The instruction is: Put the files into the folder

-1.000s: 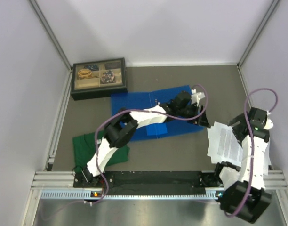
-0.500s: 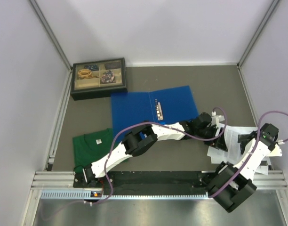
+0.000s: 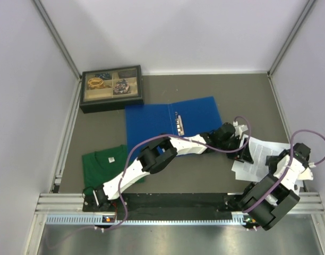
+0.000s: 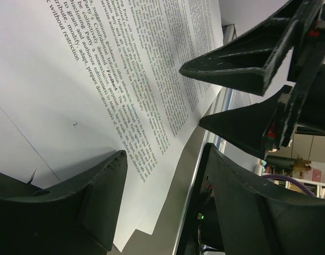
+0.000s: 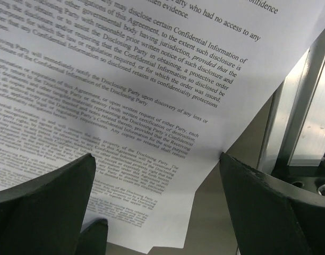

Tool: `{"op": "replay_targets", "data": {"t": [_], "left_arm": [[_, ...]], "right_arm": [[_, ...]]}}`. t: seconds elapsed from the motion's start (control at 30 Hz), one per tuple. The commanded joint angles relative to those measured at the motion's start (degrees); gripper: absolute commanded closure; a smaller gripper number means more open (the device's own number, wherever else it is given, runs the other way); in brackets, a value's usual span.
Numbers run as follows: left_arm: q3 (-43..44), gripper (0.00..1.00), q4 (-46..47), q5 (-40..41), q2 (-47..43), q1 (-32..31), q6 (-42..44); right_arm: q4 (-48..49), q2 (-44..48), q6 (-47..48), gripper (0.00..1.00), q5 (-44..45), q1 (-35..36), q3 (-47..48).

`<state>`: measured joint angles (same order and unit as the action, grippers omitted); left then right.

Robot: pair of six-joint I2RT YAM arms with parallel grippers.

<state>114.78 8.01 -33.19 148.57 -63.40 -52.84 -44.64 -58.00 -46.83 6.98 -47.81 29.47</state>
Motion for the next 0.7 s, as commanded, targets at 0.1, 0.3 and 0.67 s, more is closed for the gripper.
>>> {"op": "replay_targets", "data": {"t": [0.1, 0.3, 0.67], "left_arm": [[-0.3, 0.30, -6.5, 4.0, 0.8, 1.6, 4.7], [-2.1, 0.30, -6.5, 4.0, -0.4, 1.9, 5.1], [-3.0, 0.30, -5.9, 4.0, -0.8, 1.9, 4.7]], "right_arm": [[7.9, -3.2, 0.7, 0.01, -1.2, -0.5, -2.8], [14.0, -11.5, 7.8, 0.02, -6.1, 2.7, 0.7], [6.2, -10.2, 13.0, 0.01, -2.8, 11.5, 11.2]]}}
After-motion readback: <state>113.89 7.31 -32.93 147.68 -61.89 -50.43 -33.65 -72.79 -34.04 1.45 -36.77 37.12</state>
